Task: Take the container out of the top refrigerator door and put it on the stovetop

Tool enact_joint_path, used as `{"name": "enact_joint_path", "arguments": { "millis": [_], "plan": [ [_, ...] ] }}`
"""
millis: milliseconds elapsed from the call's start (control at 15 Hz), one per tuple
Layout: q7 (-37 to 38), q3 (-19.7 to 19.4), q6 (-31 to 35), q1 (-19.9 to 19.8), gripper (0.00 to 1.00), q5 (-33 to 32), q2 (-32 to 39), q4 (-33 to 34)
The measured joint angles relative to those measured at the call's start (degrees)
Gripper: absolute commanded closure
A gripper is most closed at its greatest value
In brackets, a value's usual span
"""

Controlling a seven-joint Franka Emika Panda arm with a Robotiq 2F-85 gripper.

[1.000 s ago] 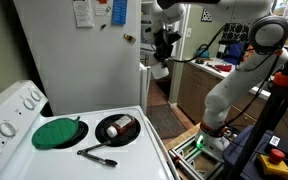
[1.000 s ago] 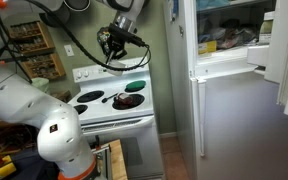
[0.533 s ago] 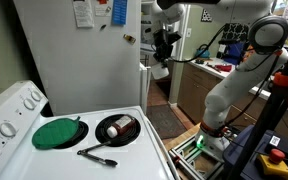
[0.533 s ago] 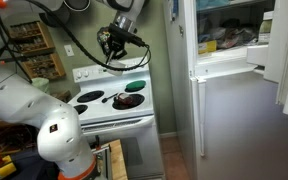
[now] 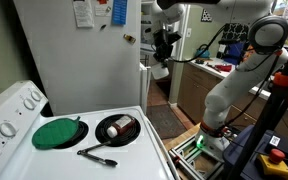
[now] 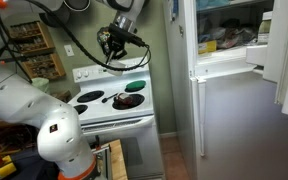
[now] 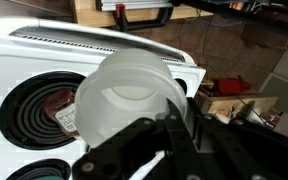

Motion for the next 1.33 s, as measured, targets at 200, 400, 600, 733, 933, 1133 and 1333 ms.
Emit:
{"name": "enact_joint_path", "arguments": {
  "millis": [200,400,600,733,933,1133,1333],
  "plan": [
    [0.0,0.0,0.0,0.0,0.96,0.0,0.0,0.0],
    [0.0,0.0,0.0,0.0,0.88,0.0,0.05,0.0],
    [0.0,0.0,0.0,0.0,0.88,0.0,0.09,0.0],
    [0.0,0.0,0.0,0.0,0.88,0.0,0.1,0.0],
    [-0.18,0.1,0.64,0.05,0.88,0.0,0.14,-0.01],
    [-1.06,1.18,4.74,0.67,0.88,0.0,0.8,-0.02],
    [-1.18,1.38,4.96,0.83,0.88,0.0,1.06,-0.02]
  ]
}}
